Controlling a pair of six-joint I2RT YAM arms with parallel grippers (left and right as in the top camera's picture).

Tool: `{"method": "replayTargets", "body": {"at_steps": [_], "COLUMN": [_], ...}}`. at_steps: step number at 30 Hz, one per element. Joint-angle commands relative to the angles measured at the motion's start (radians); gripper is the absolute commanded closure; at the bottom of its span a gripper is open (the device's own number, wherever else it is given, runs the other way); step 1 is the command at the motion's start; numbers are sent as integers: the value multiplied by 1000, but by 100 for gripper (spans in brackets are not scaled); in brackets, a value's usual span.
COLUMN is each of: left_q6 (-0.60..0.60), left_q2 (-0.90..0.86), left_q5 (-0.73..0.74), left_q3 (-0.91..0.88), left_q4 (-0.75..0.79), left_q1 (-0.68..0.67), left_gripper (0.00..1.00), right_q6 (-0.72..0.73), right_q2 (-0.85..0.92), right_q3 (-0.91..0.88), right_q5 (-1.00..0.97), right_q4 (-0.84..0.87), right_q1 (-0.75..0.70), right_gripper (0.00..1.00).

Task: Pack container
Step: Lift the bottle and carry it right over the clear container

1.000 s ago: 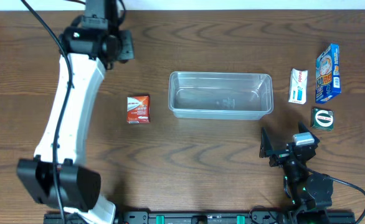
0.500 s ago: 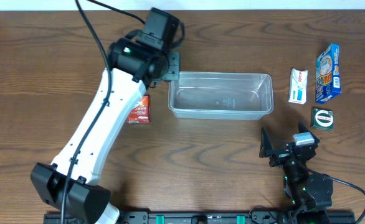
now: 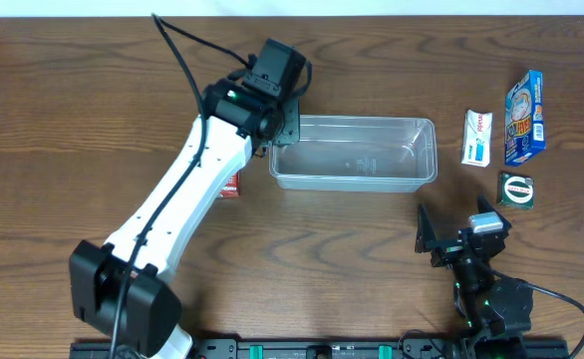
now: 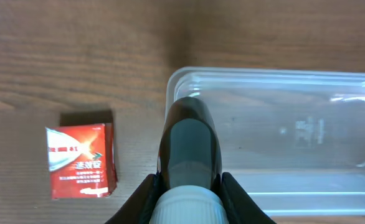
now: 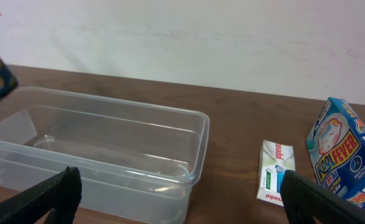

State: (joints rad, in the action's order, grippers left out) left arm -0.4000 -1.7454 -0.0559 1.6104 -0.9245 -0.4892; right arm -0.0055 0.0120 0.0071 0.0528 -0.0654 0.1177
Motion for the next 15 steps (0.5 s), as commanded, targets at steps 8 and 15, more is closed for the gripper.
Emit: {"method": "replayTargets", "body": {"at_steps": [8,15], "left_q6": [-15,8], "left_q2": [0,0], "left_q5": [21,20], "left_q3": [-51,-56], "left_q4": [25,34], "left_q1": [-3,-29], "left_gripper": [73,73], "right_q6": [-10,-10], "right_q2": [-6,-6], "right_q3": [-2,-2], "right_q5": [4,4], "right_q4": [-3,-3], "right_q1": [-19,-19], "right_gripper": [1,1]}}
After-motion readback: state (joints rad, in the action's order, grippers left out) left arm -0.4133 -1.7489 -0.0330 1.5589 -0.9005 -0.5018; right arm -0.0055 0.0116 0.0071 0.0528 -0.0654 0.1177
